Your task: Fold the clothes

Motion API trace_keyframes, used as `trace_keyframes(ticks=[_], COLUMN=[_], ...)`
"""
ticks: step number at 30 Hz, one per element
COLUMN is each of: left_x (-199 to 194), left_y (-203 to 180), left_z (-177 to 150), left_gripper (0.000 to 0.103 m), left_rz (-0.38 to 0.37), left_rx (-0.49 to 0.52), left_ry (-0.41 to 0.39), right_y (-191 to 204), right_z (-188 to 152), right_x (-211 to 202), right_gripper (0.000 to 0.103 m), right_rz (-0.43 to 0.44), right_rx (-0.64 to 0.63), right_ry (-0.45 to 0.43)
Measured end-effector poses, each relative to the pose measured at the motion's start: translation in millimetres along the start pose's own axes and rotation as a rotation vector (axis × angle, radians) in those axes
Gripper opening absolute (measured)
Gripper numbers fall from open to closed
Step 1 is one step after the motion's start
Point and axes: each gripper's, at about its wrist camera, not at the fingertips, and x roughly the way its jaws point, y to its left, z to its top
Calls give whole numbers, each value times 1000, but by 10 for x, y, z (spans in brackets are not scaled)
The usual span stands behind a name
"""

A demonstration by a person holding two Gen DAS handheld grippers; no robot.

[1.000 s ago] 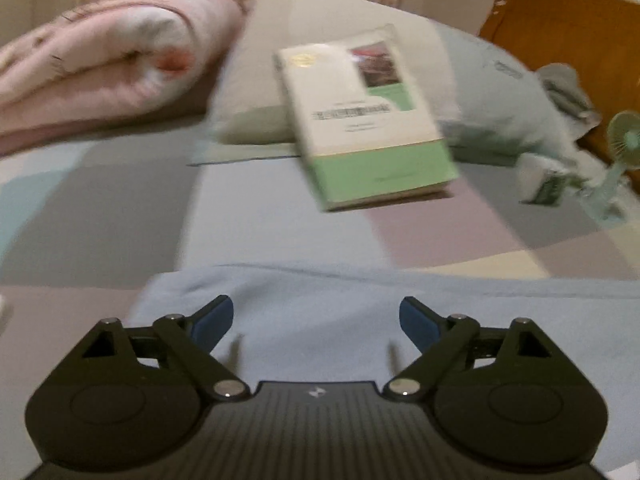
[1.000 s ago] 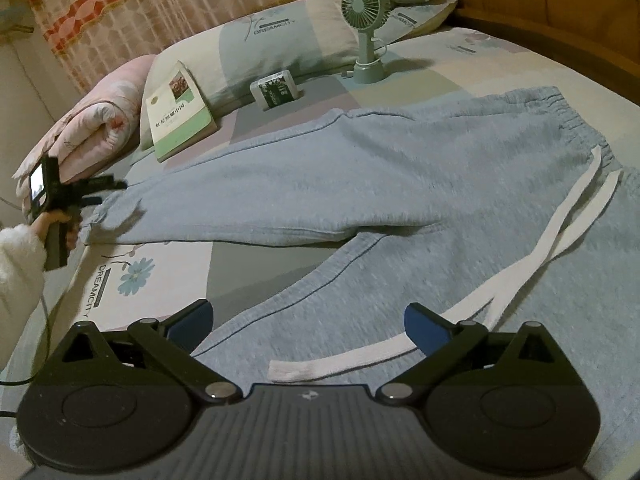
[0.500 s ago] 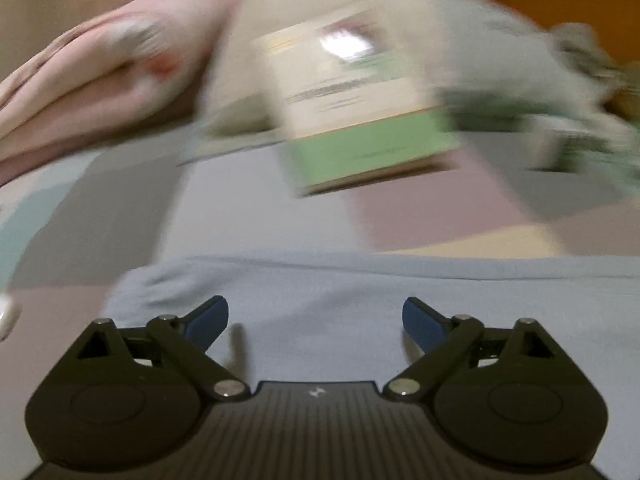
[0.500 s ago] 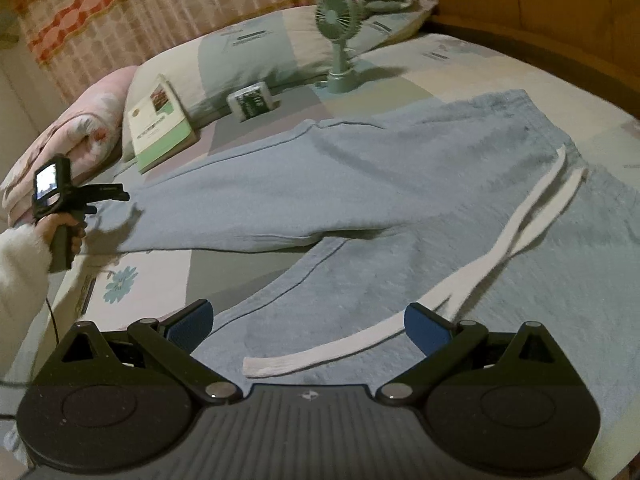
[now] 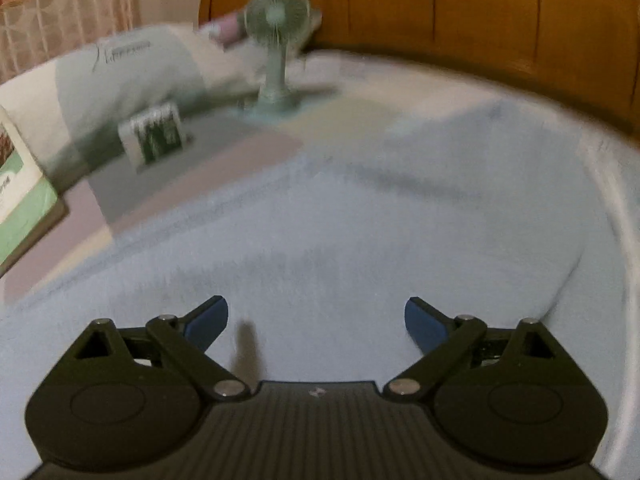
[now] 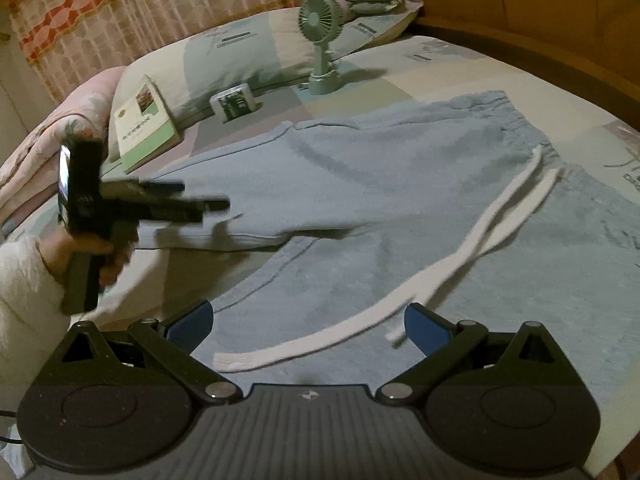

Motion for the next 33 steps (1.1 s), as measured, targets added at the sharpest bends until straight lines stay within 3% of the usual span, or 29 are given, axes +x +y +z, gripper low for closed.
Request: trace_keyframes(ticks=[6,10,16,19,24,28,31,33], left_x=[-282,-497,-349,-149,-7,44,53,50], left_y=[4,-213,-663,-779,-603,-291,-116,-46], left_z=[-18,175,567,694,638,605,556,522], left_gripper=[96,97,97,97,97,98,98,97], left_rz=[74,3,-51,11,43,118,182,184], left_rx=[-16,18,28,7,-63,-136,-198,-215], left_ry=[-26,-83,-134,-111,-80,-44,-40,-42], right_y=[-238,-334,-489,-561,-618,-668,-713,-737], right_z=[-58,-69,133,375,915,1441,1743,1861], right_x=[-10,3,4,30,229,683,1162,1521], right_gripper=[103,103,103,103,103,103,103,103], right_rz=[-15,-22,-43,-92,-181,-214,-242,-256], right_rx=[46,50,23,-28,-164,-189,-169,-148], right_ry=[4,11,25,23,6,0,39,88])
